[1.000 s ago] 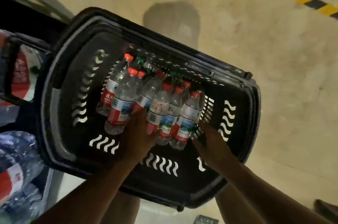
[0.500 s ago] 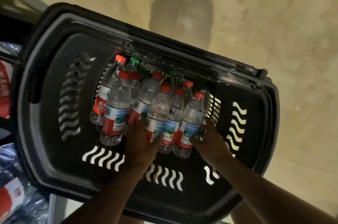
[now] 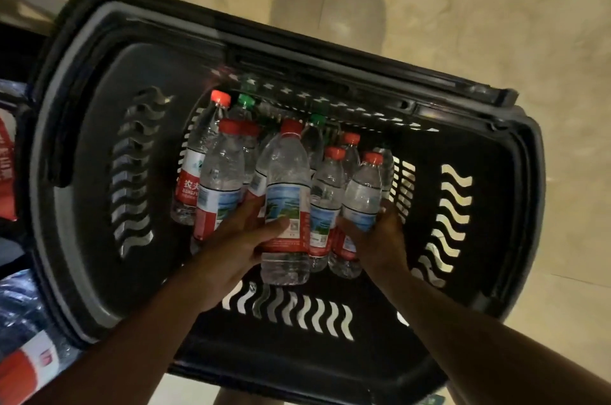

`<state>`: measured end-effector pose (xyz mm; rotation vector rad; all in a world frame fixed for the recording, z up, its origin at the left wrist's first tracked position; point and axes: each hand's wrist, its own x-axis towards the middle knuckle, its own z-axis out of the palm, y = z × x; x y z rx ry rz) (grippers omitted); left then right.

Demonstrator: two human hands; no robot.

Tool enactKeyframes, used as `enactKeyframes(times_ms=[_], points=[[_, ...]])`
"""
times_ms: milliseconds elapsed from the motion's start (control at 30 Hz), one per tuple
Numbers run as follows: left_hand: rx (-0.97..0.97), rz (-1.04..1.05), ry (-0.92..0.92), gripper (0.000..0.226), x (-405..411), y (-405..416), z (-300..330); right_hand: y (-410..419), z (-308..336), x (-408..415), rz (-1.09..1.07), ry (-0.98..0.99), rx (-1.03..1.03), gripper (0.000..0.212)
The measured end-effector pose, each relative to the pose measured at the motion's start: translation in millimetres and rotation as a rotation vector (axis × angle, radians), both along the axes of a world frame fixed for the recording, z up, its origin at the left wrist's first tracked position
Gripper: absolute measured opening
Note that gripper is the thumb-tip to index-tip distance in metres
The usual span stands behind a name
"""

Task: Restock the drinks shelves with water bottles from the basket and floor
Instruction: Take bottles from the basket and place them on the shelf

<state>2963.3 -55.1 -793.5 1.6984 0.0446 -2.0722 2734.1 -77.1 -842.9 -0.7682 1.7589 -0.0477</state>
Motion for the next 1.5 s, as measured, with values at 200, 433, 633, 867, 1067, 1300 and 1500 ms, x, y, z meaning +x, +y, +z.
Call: enactKeyframes(times_ms=[200, 433, 633, 867, 1067, 1300, 1500], points=[[0.036, 0.202, 0.071, 0.058, -13.2, 0.1, 8.9, -4.3, 16.4, -14.6, 0.126, -0.041, -0.010, 0.050], [0.134, 0.365, 0.013, 0.055, -10.9, -18.9, 68.6, -21.6, 95.8, -5.3, 0.064, -0.197, 0.085, 0.050], [0.077, 0.423, 0.026, 0.049, 21.0, -14.1, 174.1, -51.9, 194.2, 28.7, 0.044, -0.371, 0.093, 0.039], [-0.140, 0.498, -0.025, 0.046, 61.5, 13.2, 366.8, -90.2, 380.9, 66.0, 0.052, -0.637, 0.076, 0.043], [-0.369, 0.657, 0.061, 0.042, 82.8, 37.1, 519.8, -97.4, 562.3, 104.8, 0.042, -0.871, 0.023, 0.053], [-0.602, 0.514, -0.033, 0.092, 95.4, 64.9, 609.4, -57.2, 677.2, 131.8, 0.097, -0.847, -0.135, 0.085], [-0.548, 0.532, -0.200, 0.118, 97.0, 89.0, 633.6, -29.0, 702.2, 139.8, 0.203, -0.790, -0.180, 0.079]])
